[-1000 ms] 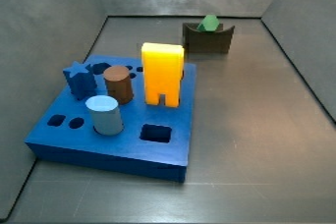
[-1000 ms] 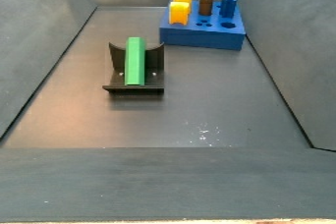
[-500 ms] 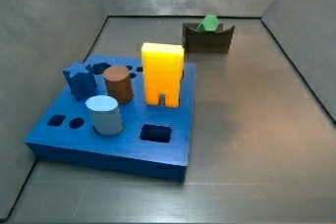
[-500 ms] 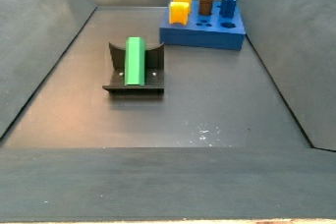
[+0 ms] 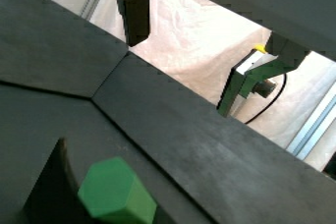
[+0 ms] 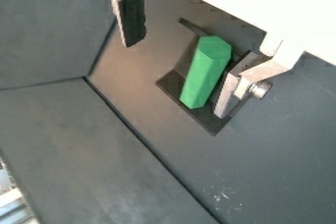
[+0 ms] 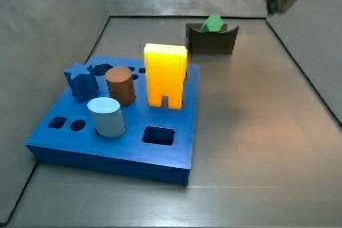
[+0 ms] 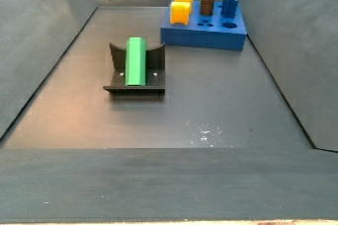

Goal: Pick up the hexagon object. Move up. Place the hexagon object on the fixture. Regrasp the hexagon object. Move to above the board. Insert the hexagon object.
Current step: Regrasp the hexagon object.

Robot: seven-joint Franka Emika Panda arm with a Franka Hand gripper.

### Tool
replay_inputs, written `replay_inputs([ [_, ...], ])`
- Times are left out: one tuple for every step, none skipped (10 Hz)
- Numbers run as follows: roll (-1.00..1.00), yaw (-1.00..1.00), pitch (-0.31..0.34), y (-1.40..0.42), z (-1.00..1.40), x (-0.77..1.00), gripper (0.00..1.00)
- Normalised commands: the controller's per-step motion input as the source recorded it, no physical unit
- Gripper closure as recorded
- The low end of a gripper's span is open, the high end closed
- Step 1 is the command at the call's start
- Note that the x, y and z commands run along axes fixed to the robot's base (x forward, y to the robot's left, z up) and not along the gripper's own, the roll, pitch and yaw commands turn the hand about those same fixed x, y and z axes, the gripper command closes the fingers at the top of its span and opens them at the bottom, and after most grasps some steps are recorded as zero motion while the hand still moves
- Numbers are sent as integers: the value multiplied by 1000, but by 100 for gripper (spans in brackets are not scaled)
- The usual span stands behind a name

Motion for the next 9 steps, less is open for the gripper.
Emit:
replay_inputs([
  [139, 181, 25, 51, -1000, 78, 0],
  [123, 169, -7, 47, -1000, 88, 0],
  [114, 151, -40, 42, -1000, 97, 0],
  [103, 122, -76, 35, -1000, 109, 0],
  [94, 96, -94, 29, -1000, 117, 0],
  [91, 69, -107, 24, -1000, 126, 0],
  [87, 44, -111, 20, -932, 123, 0],
  [79, 11, -103, 14, -732, 101, 0],
  [78, -6, -91, 10, -581, 87, 0],
])
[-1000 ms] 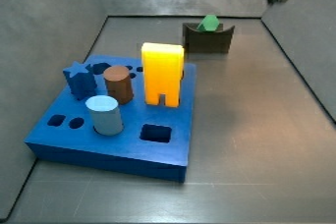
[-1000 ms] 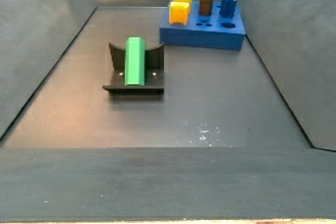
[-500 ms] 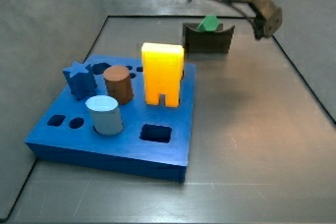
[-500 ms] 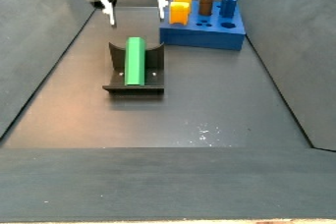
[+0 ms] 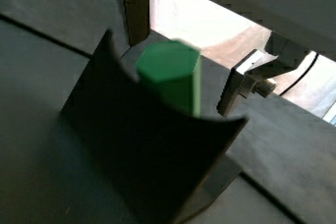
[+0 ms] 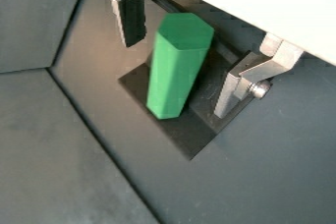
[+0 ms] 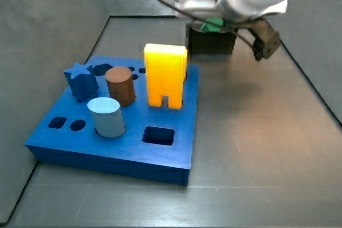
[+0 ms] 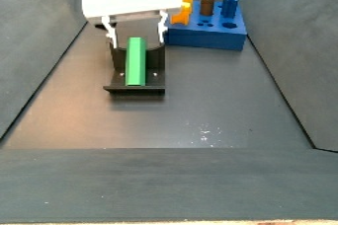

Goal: Pick up the hexagon object. Move up. Place the hexagon object on the fixture. Regrasp the hexagon object. Move to above the board. Insert the hexagon object.
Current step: Regrasp the hexagon object, then move to above the board.

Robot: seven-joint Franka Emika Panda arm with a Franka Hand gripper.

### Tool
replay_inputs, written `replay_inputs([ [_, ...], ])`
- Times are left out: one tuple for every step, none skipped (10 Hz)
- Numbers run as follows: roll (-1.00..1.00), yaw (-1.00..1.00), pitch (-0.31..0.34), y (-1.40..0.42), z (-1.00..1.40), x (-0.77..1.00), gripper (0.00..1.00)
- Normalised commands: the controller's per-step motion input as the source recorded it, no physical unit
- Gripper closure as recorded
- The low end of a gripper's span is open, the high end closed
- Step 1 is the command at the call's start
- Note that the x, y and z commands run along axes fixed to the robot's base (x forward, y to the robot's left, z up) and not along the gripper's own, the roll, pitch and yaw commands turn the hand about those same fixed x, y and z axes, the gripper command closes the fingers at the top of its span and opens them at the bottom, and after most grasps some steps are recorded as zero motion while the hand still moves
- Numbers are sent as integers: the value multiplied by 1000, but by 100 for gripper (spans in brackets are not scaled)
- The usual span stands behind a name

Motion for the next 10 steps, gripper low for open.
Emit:
replay_inputs([
  [73, -24, -77, 8, -392, 77, 0],
  [71, -31, -60, 6, -253, 71, 0],
  [58, -25, -35, -3, -188, 47, 0],
  [54, -29, -34, -10, -171, 24, 0],
  [54, -29, -34, -10, -171, 24, 0],
  [54, -28, -33, -10, -171, 23, 0],
  [53, -28, -33, -10, -171, 23, 0],
  [0, 0, 0, 0, 0, 0, 100],
  [-70, 78, 166, 173, 1000, -384, 100],
  [-80, 79, 159, 171, 1000, -384, 100],
])
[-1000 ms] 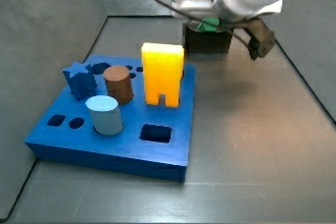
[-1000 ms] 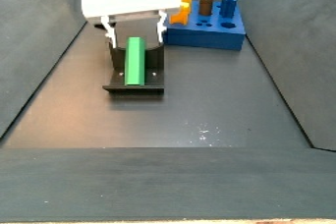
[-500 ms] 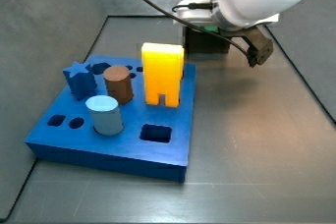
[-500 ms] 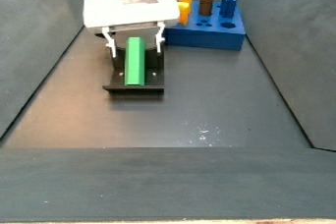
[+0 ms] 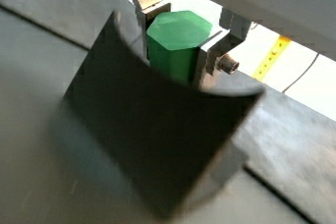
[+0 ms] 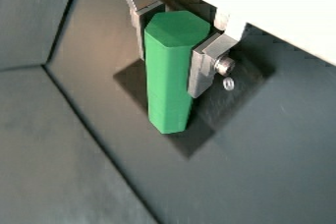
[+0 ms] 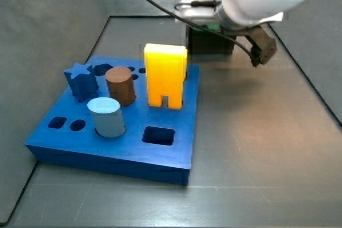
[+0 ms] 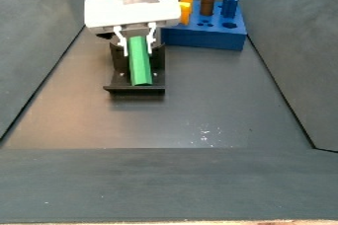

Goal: Pick up the hexagon object. Move up. Place the hexagon object on the fixture. Regrasp the hexagon object. Move to above the board. Insert the hexagon object.
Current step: Move to above the board.

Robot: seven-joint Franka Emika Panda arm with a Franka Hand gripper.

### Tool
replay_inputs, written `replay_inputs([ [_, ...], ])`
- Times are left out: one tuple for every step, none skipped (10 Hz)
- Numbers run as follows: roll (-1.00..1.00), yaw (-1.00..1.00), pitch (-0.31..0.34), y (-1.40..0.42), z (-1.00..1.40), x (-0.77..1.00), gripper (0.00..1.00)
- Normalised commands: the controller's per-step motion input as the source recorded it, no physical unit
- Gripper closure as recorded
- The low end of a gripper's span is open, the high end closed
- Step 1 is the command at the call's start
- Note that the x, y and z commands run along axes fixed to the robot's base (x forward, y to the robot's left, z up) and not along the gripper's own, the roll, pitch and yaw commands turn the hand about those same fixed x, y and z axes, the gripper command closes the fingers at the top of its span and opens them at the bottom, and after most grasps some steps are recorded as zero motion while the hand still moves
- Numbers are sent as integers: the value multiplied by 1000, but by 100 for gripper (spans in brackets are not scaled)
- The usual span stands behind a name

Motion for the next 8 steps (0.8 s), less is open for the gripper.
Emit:
replay_inputs([
  [-124, 107, 77, 157, 1000, -363, 100],
  [-121, 119, 42, 147, 1000, -337, 100],
  [-102, 107, -1, 134, 1000, -310, 100],
  [-89, 95, -19, 129, 1000, -300, 100],
  [-69, 68, -48, 117, 1000, -278, 100],
  [-59, 47, -57, 110, 1000, -265, 100],
  [-55, 22, -59, 102, 1000, -250, 100],
  [-57, 0, -55, 92, 1000, -234, 100],
])
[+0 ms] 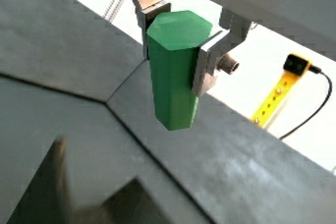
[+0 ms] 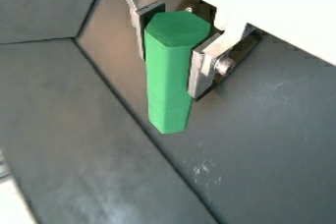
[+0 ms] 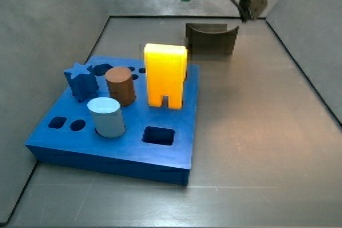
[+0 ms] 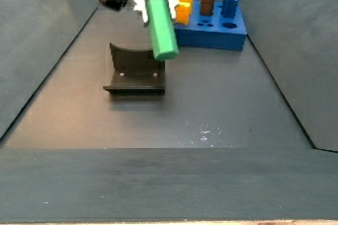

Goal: Pick up the hexagon object. Move up. Place the hexagon object on the fixture. Regrasp the hexagon object. Move to above the board. Insert the hexagon object.
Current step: Move to above the board.

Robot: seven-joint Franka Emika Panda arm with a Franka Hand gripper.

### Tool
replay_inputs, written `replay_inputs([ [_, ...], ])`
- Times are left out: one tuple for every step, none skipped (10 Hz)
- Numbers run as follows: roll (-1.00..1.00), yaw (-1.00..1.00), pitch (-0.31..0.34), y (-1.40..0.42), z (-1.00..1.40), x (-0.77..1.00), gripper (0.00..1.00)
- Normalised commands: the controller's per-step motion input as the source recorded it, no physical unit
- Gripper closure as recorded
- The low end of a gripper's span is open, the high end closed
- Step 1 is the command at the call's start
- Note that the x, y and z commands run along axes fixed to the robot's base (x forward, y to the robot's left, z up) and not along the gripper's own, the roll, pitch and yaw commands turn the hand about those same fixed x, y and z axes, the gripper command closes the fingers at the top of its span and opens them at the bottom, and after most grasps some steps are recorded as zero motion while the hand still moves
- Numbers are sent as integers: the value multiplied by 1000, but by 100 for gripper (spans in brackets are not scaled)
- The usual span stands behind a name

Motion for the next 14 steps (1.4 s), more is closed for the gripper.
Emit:
replay_inputs([
  [-59, -22, -45, 79, 1000, -204, 100],
  [-61, -33, -32, 69, 1000, -184, 100],
  [-61, -43, -9, 49, 880, -143, 100],
  [-61, -41, 12, 33, 710, -104, 100],
  [-59, -38, 26, 22, 595, -81, 100],
  [-52, -30, 58, 7, 363, -52, 100],
  [-54, -22, 78, -1, 187, -38, 100],
  [-1000, -146, -117, -1000, 333, -206, 100],
  [-1000, -142, -123, -1000, 351, -209, 100],
  [-1000, -150, -122, -1000, 357, -224, 100],
  [-1000, -155, -120, -1000, 350, -227, 100],
  [-1000, -169, -110, -1000, 349, -231, 100],
  [-1000, -177, -99, -1000, 353, -233, 100],
  [-1000, -185, -87, -1000, 357, -244, 100],
])
